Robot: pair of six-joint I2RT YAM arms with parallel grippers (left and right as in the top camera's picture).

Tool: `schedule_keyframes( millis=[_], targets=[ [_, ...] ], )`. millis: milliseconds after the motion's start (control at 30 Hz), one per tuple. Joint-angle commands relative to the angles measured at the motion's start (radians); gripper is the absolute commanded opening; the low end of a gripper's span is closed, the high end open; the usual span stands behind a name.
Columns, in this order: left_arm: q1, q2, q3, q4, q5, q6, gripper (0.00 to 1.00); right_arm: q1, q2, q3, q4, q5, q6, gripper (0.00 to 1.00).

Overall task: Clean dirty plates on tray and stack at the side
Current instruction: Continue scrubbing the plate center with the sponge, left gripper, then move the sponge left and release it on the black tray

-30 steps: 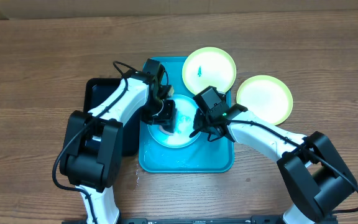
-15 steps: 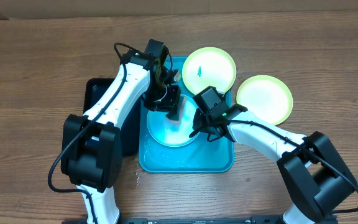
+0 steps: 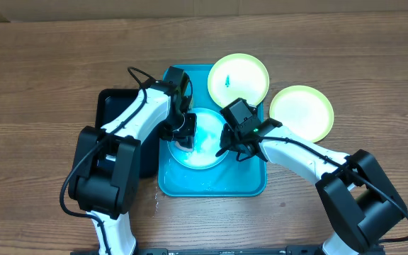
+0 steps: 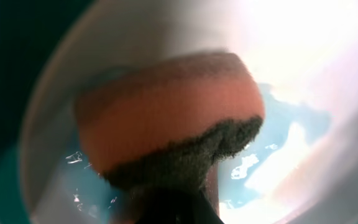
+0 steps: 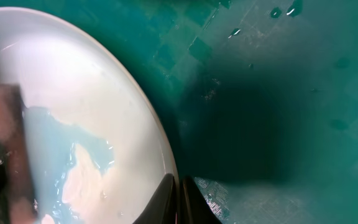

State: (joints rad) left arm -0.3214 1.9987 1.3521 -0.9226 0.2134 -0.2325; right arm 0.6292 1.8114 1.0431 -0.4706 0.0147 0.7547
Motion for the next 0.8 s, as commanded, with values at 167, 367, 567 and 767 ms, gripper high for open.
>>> schedule_keyframes(
  millis=[167, 367, 567, 767],
  targets=[
    [0.025, -0.006, 0.071, -0.072, 0.549, 0.208, 0.04, 0.005, 0.014, 0.003, 0.006, -0.001, 0.000, 0.04],
    [0.104, -0.060, 0.224, -0.229, 0.432, 0.233, 0.04, 0.005, 0.014, 0.003, 0.005, -0.001, -0.001, 0.04],
    [0.197, -0.153, 0.251, -0.312, 0.063, 0.144, 0.04, 0.005, 0.014, 0.003, 0.005, -0.001, -0.001, 0.04],
    [0.264, -0.168, 0.234, -0.367, -0.278, -0.004, 0.04, 0.005, 0.014, 0.003, 0.005, -0.001, 0.000, 0.04]
  ],
)
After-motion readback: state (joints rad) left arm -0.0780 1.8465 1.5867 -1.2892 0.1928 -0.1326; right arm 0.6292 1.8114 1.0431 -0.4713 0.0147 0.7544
